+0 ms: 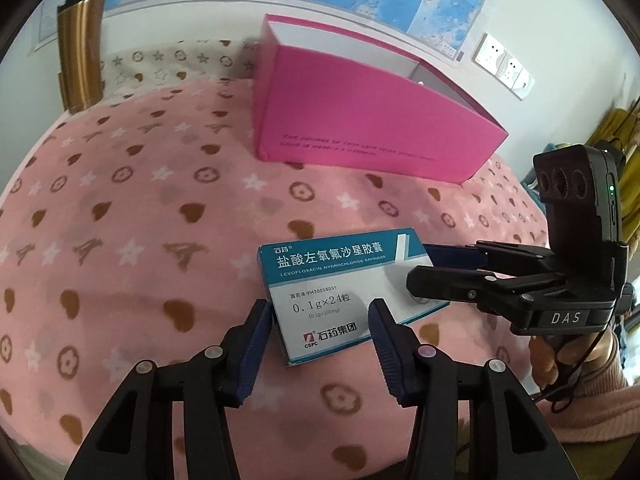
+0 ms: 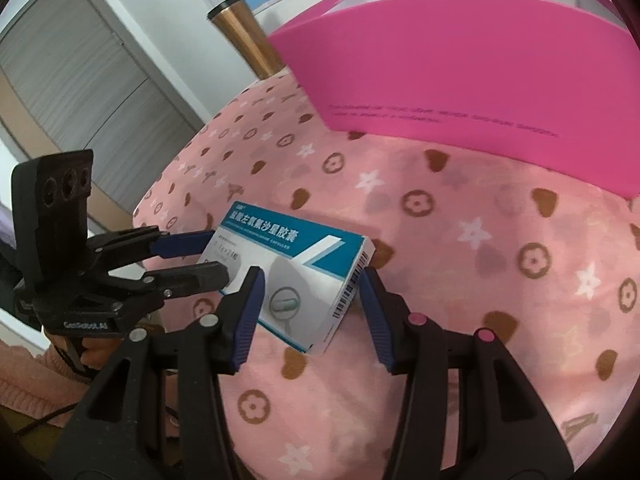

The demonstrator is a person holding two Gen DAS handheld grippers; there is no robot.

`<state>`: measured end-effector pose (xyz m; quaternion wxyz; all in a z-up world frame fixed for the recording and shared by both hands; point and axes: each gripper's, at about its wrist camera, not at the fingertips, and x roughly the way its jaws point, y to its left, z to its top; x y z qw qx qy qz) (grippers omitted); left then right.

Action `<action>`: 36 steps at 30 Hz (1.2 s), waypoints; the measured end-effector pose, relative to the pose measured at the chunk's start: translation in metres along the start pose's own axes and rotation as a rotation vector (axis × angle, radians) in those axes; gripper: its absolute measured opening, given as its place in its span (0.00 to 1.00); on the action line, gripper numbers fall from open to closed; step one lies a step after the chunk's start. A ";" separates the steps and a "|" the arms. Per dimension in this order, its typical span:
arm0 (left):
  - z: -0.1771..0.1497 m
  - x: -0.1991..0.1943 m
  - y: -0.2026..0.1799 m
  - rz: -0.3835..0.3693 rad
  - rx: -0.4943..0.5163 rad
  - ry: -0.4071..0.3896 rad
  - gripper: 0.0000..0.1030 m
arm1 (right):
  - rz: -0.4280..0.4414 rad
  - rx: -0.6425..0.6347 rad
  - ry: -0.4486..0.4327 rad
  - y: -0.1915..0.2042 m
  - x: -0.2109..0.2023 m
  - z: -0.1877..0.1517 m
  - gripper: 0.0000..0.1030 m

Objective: Organize rigid objects
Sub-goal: 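Grasp the medicine carton by its end with the right gripper, then lift the medicine carton and carry it over the magenta box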

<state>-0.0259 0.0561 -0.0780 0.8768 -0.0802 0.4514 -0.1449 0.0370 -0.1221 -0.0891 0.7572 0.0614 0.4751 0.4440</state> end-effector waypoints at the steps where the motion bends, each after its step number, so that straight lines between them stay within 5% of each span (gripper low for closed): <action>1: 0.002 0.003 -0.003 0.000 0.005 0.001 0.49 | -0.006 0.005 -0.005 -0.002 -0.002 0.001 0.50; 13: 0.024 0.029 -0.022 0.009 0.046 0.015 0.48 | -0.072 0.064 -0.049 -0.030 -0.017 0.005 0.50; 36: 0.030 0.014 -0.034 0.003 0.056 -0.011 0.47 | -0.123 0.022 -0.072 -0.021 -0.035 0.006 0.42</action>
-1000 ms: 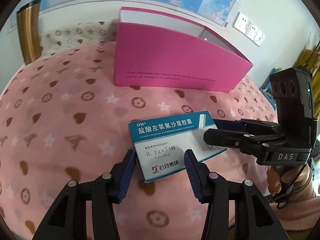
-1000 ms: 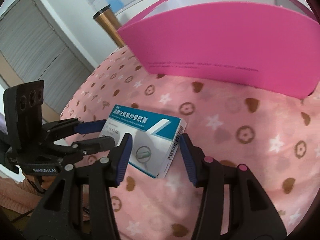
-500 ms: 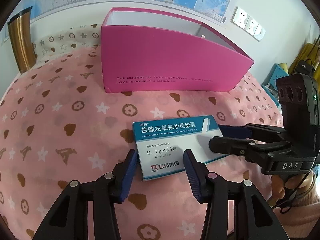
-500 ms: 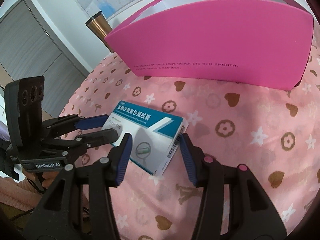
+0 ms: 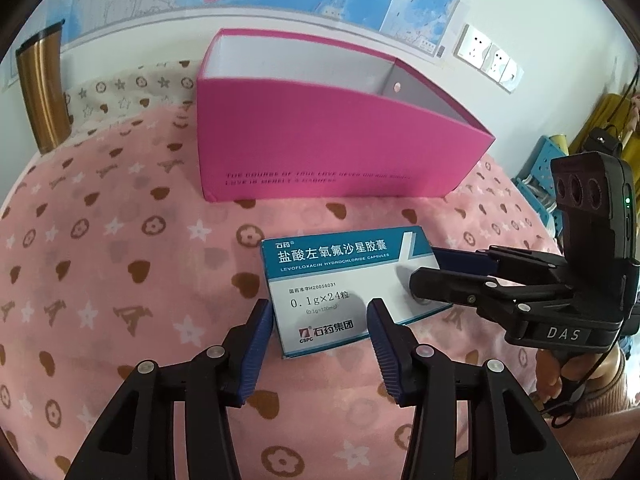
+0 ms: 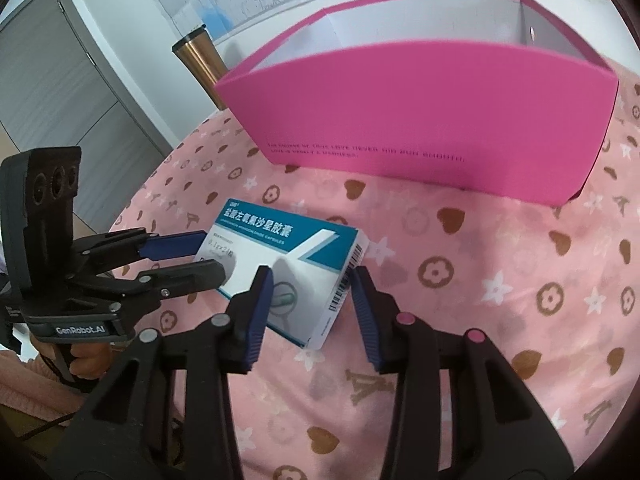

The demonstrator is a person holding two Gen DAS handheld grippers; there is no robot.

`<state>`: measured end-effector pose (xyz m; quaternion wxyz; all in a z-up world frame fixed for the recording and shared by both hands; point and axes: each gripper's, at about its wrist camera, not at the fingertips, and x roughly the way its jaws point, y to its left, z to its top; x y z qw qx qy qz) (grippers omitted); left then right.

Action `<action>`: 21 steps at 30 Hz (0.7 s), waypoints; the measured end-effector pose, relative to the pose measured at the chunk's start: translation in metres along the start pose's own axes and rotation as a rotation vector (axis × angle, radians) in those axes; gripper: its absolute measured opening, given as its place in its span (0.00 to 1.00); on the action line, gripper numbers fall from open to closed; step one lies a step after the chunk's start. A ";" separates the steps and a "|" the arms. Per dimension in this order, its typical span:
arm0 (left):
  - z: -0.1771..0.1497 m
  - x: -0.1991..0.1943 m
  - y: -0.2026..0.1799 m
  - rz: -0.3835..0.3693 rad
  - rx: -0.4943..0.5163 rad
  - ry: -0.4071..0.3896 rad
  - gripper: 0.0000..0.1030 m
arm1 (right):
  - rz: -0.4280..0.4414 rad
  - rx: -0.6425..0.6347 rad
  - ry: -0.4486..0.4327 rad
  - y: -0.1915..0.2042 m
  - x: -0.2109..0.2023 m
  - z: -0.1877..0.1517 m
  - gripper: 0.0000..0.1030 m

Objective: Organize rigid objects
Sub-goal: 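Lift the medicine carton and carry it over the magenta box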

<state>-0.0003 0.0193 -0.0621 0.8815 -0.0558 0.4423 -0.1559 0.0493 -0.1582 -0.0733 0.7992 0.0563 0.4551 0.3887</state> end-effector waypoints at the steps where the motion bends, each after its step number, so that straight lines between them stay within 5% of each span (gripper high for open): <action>1: 0.002 -0.002 -0.001 0.000 0.000 -0.008 0.47 | -0.001 0.000 -0.002 0.000 -0.001 0.001 0.42; 21: 0.028 -0.019 -0.010 0.007 0.040 -0.092 0.47 | -0.028 -0.036 -0.066 0.004 -0.016 0.010 0.42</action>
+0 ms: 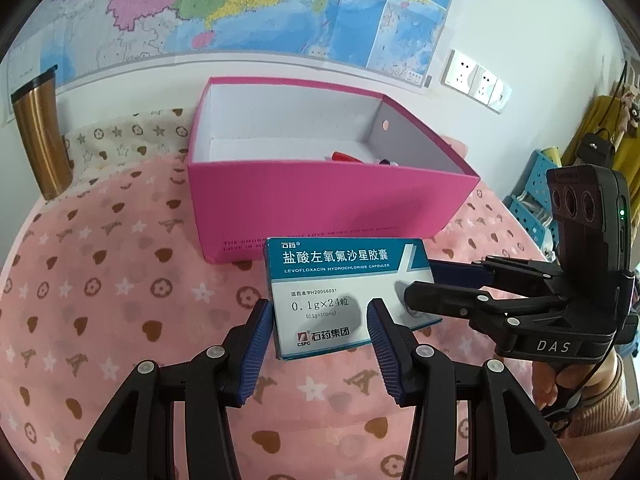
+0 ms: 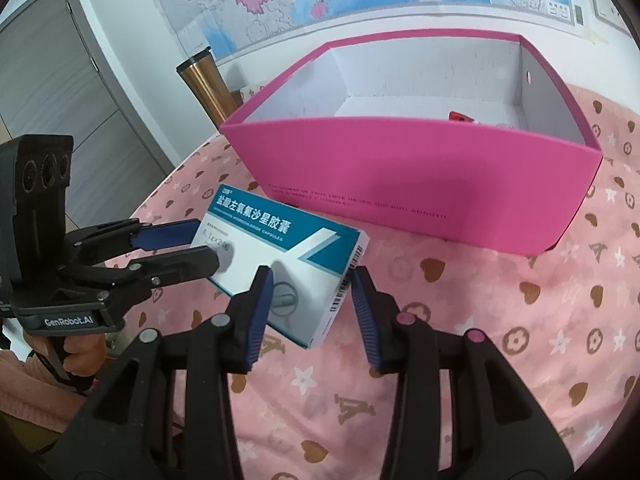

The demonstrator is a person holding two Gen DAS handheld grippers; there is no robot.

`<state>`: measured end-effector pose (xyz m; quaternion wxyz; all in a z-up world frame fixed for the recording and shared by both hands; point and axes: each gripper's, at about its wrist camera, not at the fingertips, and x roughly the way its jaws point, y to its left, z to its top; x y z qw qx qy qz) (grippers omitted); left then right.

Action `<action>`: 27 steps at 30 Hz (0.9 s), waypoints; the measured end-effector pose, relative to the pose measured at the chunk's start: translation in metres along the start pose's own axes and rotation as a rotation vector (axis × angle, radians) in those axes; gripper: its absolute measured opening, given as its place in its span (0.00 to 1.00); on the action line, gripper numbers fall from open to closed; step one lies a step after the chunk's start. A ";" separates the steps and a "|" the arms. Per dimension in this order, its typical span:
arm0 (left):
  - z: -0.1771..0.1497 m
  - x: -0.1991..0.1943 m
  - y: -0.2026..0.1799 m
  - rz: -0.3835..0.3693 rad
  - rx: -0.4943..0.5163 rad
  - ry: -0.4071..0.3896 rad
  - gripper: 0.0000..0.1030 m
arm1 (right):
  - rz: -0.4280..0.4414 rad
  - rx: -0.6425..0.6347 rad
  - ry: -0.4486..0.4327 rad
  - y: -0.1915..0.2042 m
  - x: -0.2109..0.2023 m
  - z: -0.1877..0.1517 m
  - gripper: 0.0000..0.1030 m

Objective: Organize rigid objects
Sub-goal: 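Lift the medicine carton and carry it over the magenta box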

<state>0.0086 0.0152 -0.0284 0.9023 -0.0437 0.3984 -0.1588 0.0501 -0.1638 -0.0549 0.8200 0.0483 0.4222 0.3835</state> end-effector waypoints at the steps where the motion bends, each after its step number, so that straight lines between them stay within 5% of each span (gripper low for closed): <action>1: 0.001 -0.001 0.000 -0.001 0.001 -0.003 0.47 | 0.000 -0.001 -0.003 0.000 -0.001 0.001 0.42; 27: 0.057 -0.018 0.006 0.029 0.034 -0.117 0.47 | -0.005 -0.077 -0.125 0.008 -0.024 0.064 0.42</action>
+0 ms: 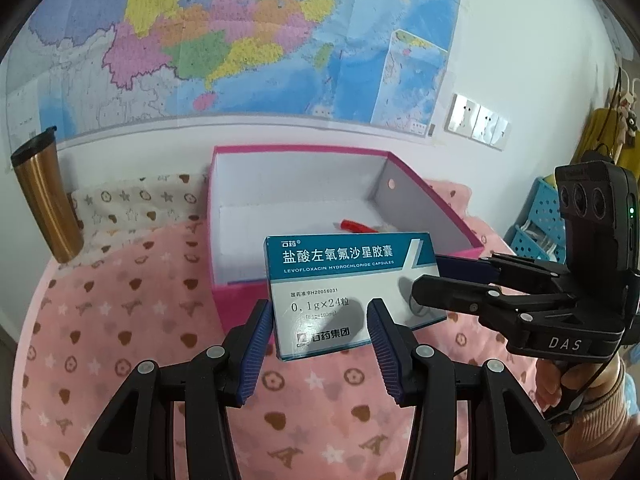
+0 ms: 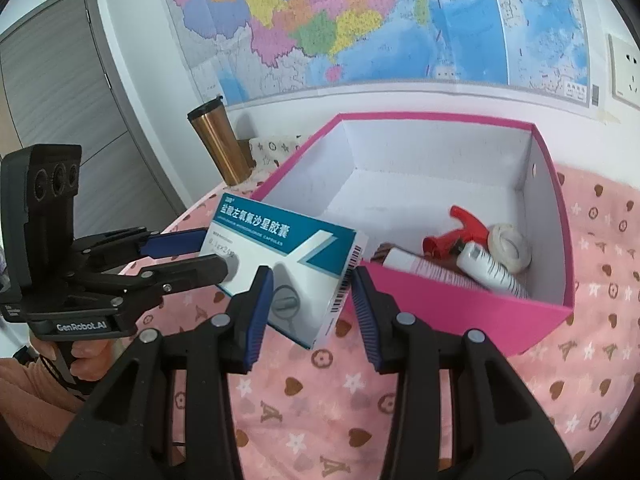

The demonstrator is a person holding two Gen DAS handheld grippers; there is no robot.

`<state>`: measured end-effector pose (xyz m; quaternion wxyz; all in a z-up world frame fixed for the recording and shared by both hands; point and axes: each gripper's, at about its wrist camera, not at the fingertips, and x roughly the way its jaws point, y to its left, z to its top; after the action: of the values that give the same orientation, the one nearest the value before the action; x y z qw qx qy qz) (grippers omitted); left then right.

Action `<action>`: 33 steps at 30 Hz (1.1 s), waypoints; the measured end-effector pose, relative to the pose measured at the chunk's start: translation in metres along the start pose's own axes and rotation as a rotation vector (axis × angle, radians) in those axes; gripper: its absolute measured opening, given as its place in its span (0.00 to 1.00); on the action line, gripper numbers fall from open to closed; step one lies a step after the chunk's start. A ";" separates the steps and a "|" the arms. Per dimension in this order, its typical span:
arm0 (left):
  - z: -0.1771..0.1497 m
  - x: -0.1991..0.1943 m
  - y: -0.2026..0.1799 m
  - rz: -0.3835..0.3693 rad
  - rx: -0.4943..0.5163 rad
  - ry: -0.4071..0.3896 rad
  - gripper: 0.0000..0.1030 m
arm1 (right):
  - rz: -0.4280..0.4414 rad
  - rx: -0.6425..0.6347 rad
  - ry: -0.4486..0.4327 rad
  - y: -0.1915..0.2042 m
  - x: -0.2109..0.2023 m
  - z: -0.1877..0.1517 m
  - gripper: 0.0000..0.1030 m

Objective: Organize rigid objects
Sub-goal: 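Lift the medicine carton and carry it over the magenta box, then lower the carton into the box and open the right gripper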

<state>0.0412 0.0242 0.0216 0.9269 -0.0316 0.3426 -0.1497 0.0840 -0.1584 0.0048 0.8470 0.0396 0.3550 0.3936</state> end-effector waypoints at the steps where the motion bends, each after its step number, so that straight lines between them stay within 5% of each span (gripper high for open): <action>1: 0.002 0.001 0.001 0.001 -0.001 -0.003 0.47 | -0.001 -0.001 -0.001 0.000 0.000 0.002 0.42; 33: 0.036 0.037 0.020 0.043 -0.034 0.032 0.47 | -0.010 0.042 0.015 -0.026 0.030 0.036 0.43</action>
<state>0.0963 0.0301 0.0226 0.9236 -0.0376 0.3605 -0.1245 0.1364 -0.1475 0.0054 0.8451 0.0528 0.3699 0.3823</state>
